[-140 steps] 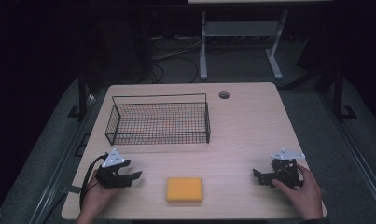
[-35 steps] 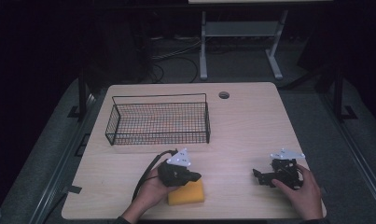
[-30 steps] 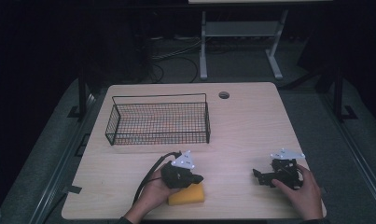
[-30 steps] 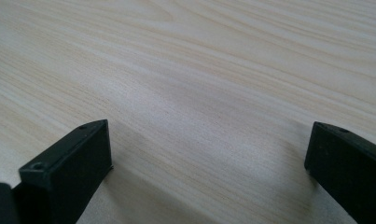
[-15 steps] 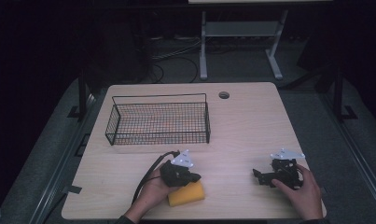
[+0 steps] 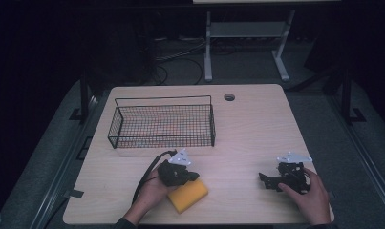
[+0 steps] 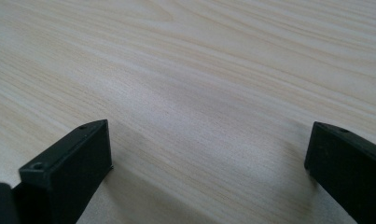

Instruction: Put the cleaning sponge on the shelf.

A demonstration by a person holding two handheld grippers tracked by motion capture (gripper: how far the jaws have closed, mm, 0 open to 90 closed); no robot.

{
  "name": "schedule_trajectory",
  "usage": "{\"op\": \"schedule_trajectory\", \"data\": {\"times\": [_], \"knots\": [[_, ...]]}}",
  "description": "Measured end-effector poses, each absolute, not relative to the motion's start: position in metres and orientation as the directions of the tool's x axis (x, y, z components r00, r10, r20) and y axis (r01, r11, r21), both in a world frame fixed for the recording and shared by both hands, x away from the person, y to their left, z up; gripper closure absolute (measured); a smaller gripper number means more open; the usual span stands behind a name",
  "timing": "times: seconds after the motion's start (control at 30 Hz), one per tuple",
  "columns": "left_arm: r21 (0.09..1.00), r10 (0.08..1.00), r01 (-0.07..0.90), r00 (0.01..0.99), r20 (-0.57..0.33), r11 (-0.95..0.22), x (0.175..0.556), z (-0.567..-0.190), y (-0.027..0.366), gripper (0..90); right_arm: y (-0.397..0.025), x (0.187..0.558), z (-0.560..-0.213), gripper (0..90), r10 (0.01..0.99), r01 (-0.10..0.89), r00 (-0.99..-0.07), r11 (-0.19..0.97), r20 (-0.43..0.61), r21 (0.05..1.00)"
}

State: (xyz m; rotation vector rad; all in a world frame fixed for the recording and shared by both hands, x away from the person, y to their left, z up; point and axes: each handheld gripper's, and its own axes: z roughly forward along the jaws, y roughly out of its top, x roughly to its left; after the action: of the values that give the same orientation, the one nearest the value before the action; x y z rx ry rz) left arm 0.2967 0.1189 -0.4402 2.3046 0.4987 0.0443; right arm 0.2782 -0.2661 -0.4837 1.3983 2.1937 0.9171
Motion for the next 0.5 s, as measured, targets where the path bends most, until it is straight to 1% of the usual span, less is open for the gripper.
{"op": "schedule_trajectory", "data": {"times": [0.5], "knots": [[0.702,0.439,0.372,0.894,-0.093,-0.608,0.321,-0.439,0.135,89.9,-0.266,0.278,-0.484,0.0,0.901,0.653,-0.432,0.292,0.028,0.699]]}}
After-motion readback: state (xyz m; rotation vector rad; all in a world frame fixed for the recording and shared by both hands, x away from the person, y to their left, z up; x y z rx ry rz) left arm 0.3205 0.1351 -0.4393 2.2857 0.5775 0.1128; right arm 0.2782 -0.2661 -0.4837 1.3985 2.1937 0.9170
